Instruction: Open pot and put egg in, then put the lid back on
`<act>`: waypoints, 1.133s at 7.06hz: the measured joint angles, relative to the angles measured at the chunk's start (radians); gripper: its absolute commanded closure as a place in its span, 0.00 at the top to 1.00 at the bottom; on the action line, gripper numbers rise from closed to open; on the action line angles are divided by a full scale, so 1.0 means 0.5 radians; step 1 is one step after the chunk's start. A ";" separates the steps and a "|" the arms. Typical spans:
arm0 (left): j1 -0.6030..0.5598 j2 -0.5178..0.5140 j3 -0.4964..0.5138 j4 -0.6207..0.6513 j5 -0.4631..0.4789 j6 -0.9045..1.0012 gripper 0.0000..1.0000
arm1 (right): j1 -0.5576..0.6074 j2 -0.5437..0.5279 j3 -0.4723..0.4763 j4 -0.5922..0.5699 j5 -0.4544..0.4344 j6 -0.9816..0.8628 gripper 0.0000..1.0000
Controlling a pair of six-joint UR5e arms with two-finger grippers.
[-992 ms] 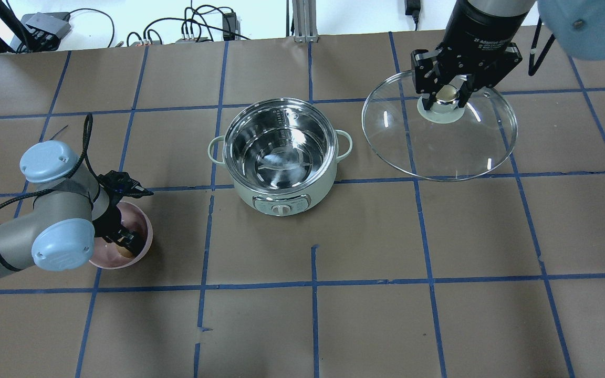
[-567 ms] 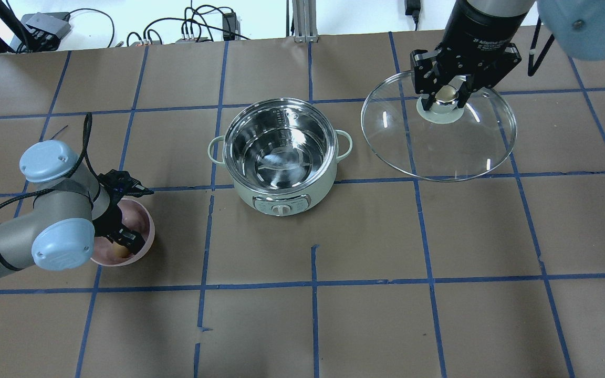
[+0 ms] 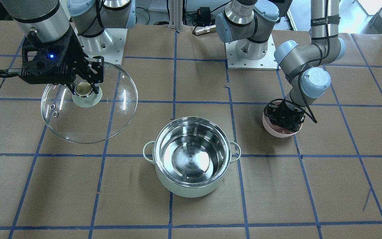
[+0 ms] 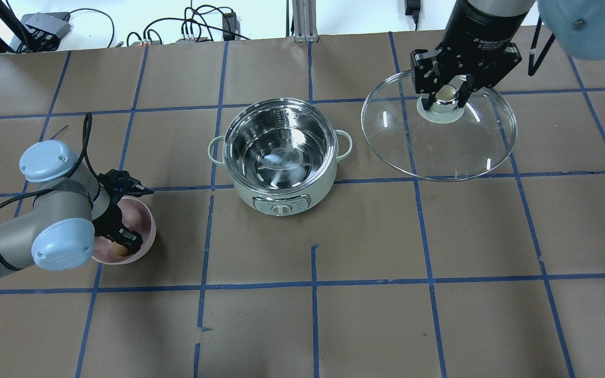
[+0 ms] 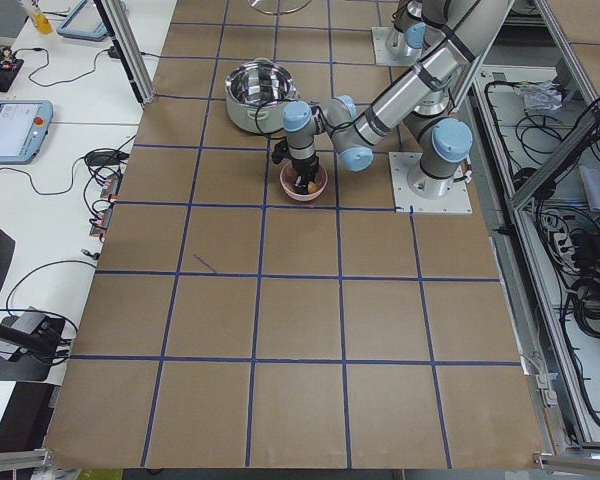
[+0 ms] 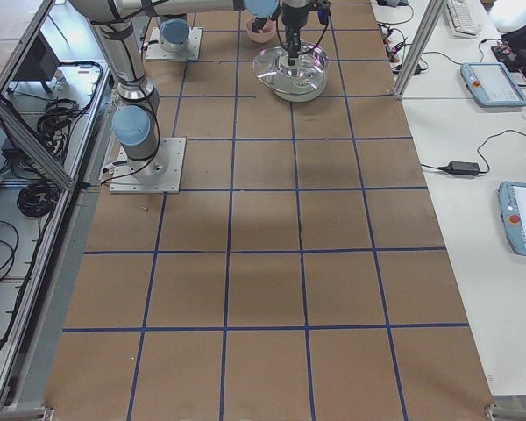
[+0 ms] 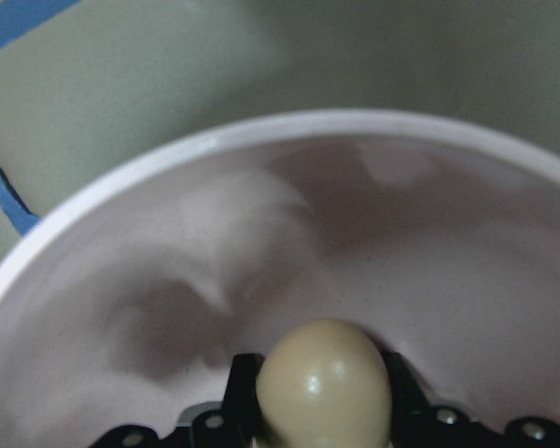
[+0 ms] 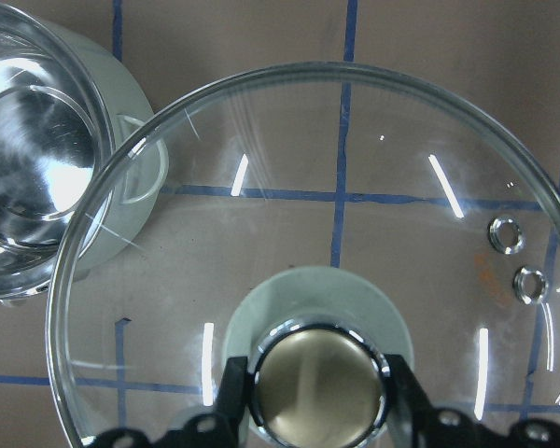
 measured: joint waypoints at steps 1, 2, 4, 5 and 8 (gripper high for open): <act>-0.001 0.001 0.000 0.000 0.000 0.000 0.30 | -0.001 0.000 -0.001 -0.001 0.000 0.000 0.07; -0.001 0.001 0.001 0.000 -0.001 0.000 0.25 | -0.002 0.001 -0.001 -0.001 0.001 0.000 0.07; -0.002 0.005 0.007 0.005 -0.003 -0.011 0.20 | -0.002 0.002 -0.002 -0.002 0.005 -0.001 0.07; -0.006 0.011 0.041 0.000 -0.004 -0.027 0.20 | 0.000 0.002 -0.003 -0.002 0.006 0.000 0.07; -0.036 0.078 0.271 -0.226 -0.078 -0.146 0.20 | 0.000 0.003 -0.001 -0.002 0.007 0.003 0.07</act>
